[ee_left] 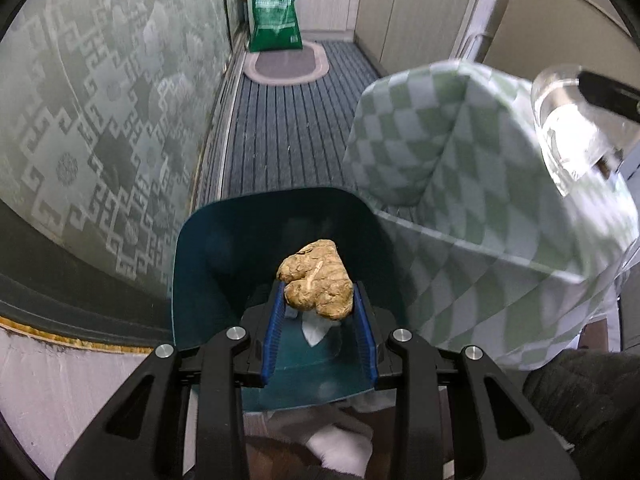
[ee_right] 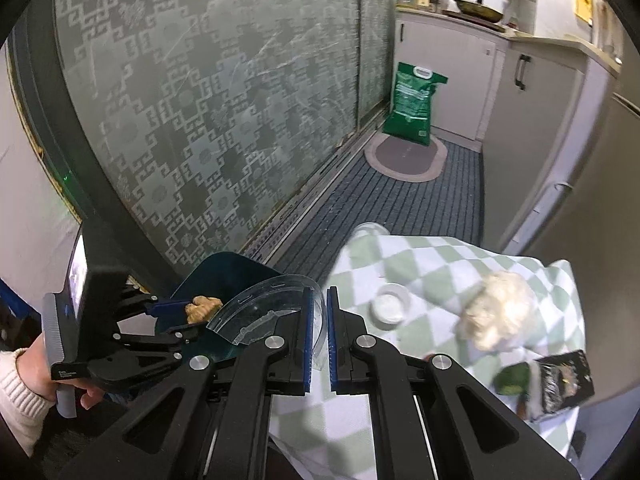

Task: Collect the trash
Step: 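Drop the ginger into the teal bin with the left gripper while the right gripper drops the plastic wrap in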

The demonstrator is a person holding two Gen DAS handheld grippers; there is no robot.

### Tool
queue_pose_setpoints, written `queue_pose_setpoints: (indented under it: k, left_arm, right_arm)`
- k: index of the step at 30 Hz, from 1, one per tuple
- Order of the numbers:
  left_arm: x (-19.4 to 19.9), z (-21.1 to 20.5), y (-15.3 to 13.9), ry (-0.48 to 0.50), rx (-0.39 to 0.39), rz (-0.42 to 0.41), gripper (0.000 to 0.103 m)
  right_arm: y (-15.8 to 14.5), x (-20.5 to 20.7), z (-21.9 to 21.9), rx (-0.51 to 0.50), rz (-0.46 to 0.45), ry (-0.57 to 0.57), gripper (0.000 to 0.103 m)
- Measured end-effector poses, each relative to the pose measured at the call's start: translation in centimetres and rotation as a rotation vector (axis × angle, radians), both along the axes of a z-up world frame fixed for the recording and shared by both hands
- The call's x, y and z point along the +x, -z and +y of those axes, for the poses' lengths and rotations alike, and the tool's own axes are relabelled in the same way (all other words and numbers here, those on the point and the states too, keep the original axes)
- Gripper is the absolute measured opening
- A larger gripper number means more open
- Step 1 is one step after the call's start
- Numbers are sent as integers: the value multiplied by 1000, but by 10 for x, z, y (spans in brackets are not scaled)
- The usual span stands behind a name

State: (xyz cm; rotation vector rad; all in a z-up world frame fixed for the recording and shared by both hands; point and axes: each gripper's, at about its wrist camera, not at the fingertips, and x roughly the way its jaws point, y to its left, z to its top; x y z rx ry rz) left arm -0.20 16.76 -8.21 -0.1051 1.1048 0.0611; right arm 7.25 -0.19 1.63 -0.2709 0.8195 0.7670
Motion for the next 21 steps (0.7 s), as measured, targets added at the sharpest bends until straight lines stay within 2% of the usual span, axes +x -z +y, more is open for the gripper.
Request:
queue_pose_setpoints:
  k: [5, 10, 15, 17, 21]
  left_arm:
    - [0, 7, 19, -2, 16, 67, 36]
    - [-2, 15, 19, -22, 24, 65, 36]
    - [-5, 23, 6, -47, 18, 17, 36]
    - [-8, 26, -3, -56, 12, -16, 28]
    - [-11, 28, -20, -70, 4, -79, 23]
  right_arm:
    - [10, -7, 23, -43, -3, -35, 6]
    - [23, -16, 48, -103, -15, -69, 6]
    - [41, -23, 73, -161, -13, -103, 6]
    - [49, -24, 80, -182, -3, -108, 6]
    - [58, -27, 88, -206, 10, -114, 6]
